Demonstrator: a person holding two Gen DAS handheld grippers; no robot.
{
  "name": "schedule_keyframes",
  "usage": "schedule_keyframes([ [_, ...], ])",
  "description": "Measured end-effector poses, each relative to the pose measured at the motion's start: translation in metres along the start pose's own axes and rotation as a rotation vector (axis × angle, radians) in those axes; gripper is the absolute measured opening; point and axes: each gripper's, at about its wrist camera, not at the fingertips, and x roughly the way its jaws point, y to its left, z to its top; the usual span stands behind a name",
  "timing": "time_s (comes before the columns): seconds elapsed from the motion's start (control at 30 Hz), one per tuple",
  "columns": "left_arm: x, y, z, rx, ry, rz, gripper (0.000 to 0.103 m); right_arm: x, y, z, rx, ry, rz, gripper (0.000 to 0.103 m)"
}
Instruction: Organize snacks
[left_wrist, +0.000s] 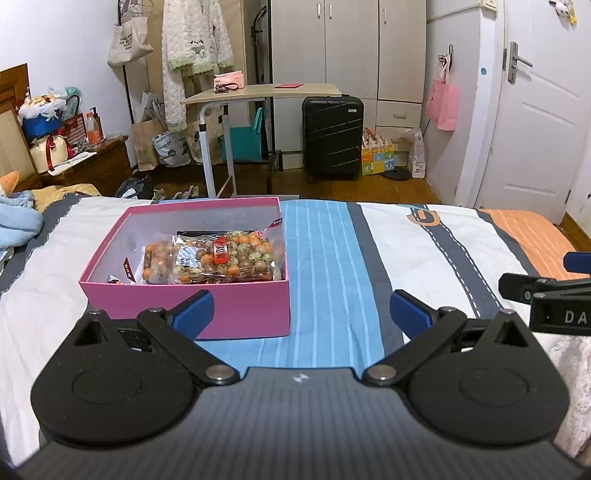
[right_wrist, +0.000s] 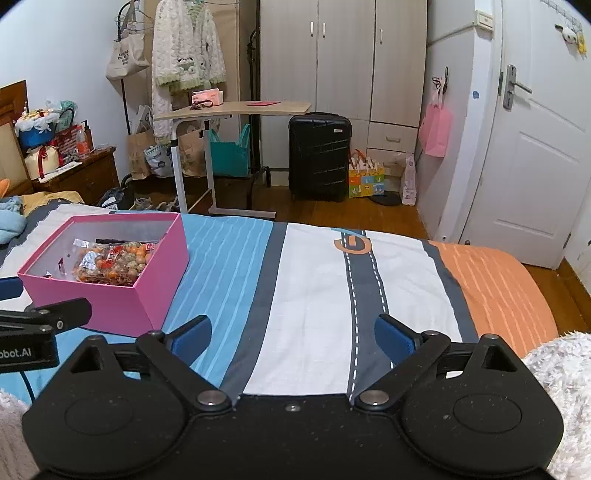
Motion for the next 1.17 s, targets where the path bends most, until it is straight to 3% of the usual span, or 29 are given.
schedule_keyframes([
  [1.17,0.0061,0.0062,-0.0034,-0.028,0.032,0.025,0.103,0.0028,0.0003,-0.0029,-0.026,0.005,-0.01,0.098],
])
